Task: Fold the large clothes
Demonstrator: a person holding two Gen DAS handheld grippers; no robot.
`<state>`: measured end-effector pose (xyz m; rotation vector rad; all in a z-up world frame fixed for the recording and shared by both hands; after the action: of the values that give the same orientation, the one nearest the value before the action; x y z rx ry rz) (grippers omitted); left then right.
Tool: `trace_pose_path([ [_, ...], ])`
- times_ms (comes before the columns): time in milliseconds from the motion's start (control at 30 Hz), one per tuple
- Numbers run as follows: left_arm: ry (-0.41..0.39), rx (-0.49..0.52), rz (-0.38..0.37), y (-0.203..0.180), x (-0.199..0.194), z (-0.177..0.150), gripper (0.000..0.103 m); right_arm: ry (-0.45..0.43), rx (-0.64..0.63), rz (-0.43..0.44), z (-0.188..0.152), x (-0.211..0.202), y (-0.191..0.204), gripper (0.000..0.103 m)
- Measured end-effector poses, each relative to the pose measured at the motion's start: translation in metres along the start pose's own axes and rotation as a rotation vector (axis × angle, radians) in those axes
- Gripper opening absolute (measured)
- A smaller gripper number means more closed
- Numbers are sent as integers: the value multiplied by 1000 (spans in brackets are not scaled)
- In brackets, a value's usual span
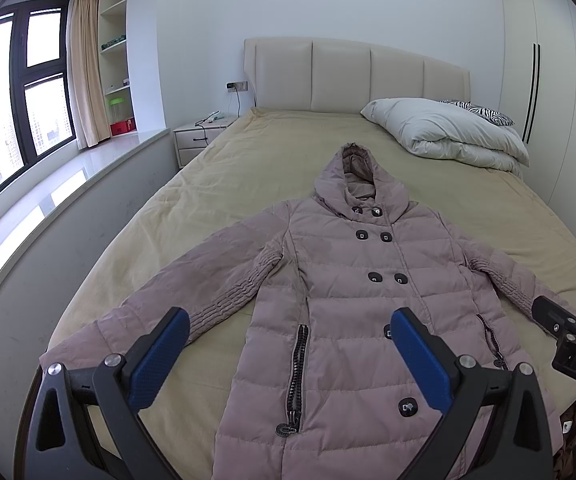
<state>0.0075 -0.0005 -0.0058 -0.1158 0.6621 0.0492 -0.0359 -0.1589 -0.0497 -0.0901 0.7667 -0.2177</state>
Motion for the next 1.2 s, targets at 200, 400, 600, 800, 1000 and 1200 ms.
trace_pose_path([
  [200, 2, 0, 0, 0, 0, 0, 103, 2, 0, 1, -2, 2, 1, 103],
  [400, 2, 0, 1, 0, 0, 0, 103, 4, 2, 2, -1, 2, 0, 103],
  [600, 3, 1, 0, 0, 0, 0, 103, 5, 3, 5, -4, 3, 3, 103],
  [800, 5, 0, 0, 3, 0, -7, 103, 7, 4, 6, -4, 3, 4, 103],
  [1000, 5, 1, 2, 2, 1, -6, 103, 10, 2, 8, -9, 3, 9, 103],
  [1200, 6, -1, 5, 5, 7, -16, 103, 17, 0, 11, -9, 4, 12, 103],
])
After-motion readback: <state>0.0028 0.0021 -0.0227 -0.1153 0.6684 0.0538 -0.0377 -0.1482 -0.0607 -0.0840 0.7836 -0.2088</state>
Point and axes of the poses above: each gripper's, at about its wrist camera, not at the fingertips, and x roughly the way its jaws point, y to its left, z to its top, the point moved 1 cm from there along x, roughly the way its jaws point, and after that the axes turned 6 degrees about -x, right-handed, at the moved point
